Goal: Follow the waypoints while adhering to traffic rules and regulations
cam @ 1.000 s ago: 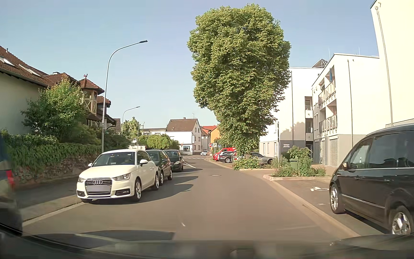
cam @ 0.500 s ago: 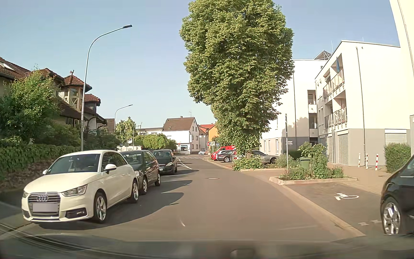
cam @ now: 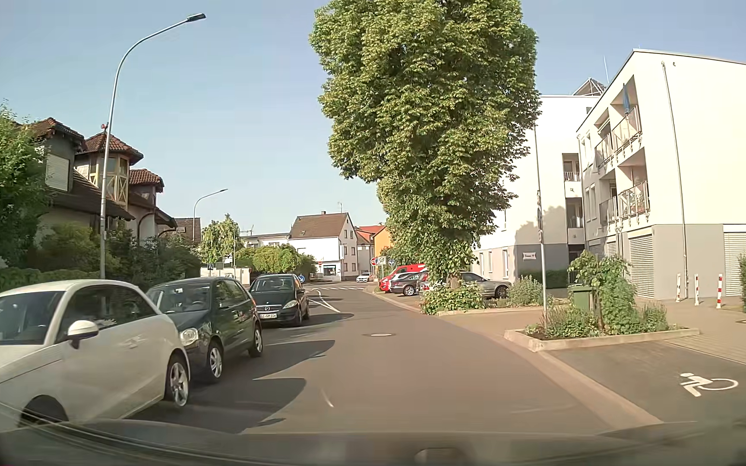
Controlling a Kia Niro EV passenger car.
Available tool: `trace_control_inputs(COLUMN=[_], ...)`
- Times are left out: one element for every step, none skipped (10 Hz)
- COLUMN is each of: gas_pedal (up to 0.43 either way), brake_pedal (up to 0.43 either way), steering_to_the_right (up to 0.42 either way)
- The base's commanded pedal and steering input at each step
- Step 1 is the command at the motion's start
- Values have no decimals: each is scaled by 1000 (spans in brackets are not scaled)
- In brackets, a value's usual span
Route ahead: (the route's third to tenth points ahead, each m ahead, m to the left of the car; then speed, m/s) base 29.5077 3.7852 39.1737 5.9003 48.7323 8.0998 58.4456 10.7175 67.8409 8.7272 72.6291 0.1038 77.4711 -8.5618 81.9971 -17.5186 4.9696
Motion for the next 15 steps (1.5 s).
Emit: trace_control_inputs(gas_pedal=[47,47,47,47,47,47,47,47,47,47,47,47,47,47,47], brake_pedal=[30,30,30,30,30,30,30,30,30,30,30,30,30,30,30], steering_to_the_right=[3,1,-1,-3,-4,-10,-20,-26,-28,-28,-28,-28,-30,-31,-34])
